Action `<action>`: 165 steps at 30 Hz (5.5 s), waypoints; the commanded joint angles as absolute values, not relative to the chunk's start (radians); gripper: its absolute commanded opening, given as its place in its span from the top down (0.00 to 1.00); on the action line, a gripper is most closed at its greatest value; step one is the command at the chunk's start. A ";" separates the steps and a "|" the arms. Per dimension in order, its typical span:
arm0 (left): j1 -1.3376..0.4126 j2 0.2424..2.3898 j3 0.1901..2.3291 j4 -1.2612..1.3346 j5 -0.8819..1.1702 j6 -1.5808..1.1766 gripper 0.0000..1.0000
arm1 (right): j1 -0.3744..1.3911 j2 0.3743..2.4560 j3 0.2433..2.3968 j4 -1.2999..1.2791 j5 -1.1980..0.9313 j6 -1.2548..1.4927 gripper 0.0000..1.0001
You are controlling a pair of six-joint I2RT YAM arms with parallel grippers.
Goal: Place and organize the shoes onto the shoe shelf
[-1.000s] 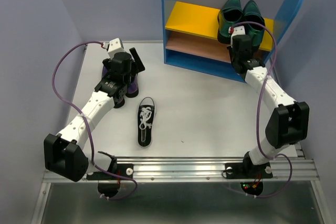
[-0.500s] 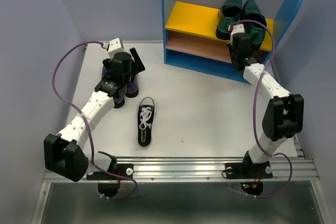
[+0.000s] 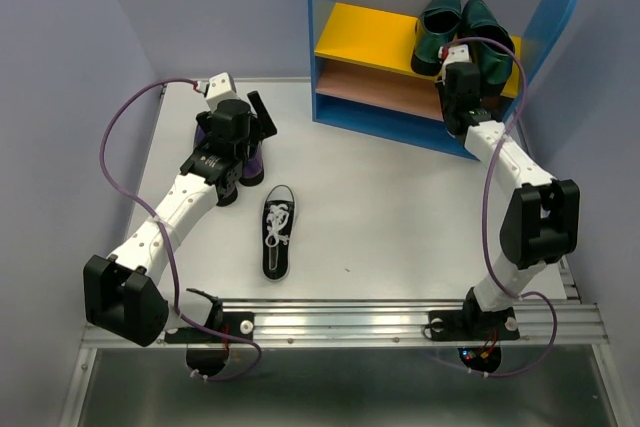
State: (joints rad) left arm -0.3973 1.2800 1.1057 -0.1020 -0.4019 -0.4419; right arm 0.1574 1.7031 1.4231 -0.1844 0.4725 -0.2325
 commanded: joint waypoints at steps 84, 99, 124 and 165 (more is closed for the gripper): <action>-0.272 1.167 1.246 -0.345 -0.537 -0.494 0.02 | 1.239 1.905 1.464 -0.348 0.573 0.773 0.99; -0.272 1.175 1.220 -0.305 -0.483 -0.499 0.02 | 0.836 1.378 1.269 -0.515 0.597 0.496 0.99; -0.270 1.204 1.223 -0.293 -0.477 -0.494 0.02 | 0.293 1.610 1.607 -0.557 0.253 0.178 0.99; -0.271 1.215 1.223 -0.295 -0.486 -0.486 0.02 | 0.187 1.850 1.873 -0.549 0.330 0.112 0.59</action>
